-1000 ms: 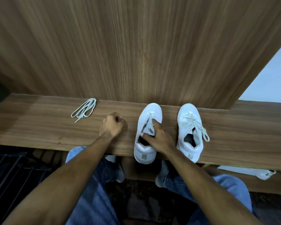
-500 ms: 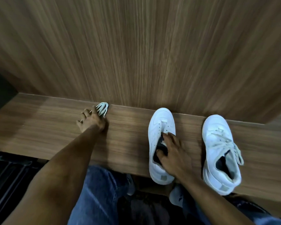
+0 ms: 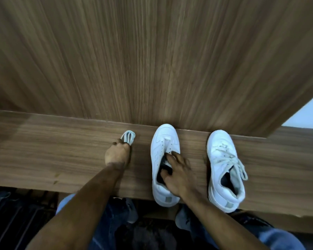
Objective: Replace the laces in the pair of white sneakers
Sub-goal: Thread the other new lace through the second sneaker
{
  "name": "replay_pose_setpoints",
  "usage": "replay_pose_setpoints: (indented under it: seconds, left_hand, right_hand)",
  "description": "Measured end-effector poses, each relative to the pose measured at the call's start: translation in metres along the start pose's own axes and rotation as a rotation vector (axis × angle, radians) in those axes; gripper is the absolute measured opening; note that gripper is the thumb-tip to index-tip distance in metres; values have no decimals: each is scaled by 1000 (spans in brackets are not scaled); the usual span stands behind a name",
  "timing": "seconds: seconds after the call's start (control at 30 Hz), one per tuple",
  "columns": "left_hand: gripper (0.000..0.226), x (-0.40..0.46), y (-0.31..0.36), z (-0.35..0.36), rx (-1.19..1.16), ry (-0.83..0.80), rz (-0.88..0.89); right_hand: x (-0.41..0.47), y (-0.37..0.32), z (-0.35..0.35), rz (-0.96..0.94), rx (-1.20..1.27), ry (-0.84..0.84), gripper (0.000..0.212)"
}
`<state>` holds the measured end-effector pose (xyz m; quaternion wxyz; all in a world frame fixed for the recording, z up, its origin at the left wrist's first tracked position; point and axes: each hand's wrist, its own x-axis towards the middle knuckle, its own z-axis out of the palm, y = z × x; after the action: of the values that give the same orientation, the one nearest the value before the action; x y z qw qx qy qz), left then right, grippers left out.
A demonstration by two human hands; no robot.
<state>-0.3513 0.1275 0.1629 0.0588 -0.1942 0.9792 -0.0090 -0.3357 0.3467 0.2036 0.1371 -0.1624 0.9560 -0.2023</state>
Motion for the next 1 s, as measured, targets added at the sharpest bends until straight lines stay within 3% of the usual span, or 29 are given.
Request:
replay_pose_setpoints:
  seconds: [0.2, 0.5, 1.0]
  left_hand:
    - [32, -43, 42, -8, 32, -27, 64]
    - [30, -90, 43, -16, 18, -129, 45]
    - [29, -104, 43, -13, -232, -208, -81]
  right_hand:
    - [-9, 1, -5, -5, 46, -63, 67]
    - [-35, 3, -2, -29, 35, -106, 68]
    - [-36, 5, -4, -56, 46, -83, 63]
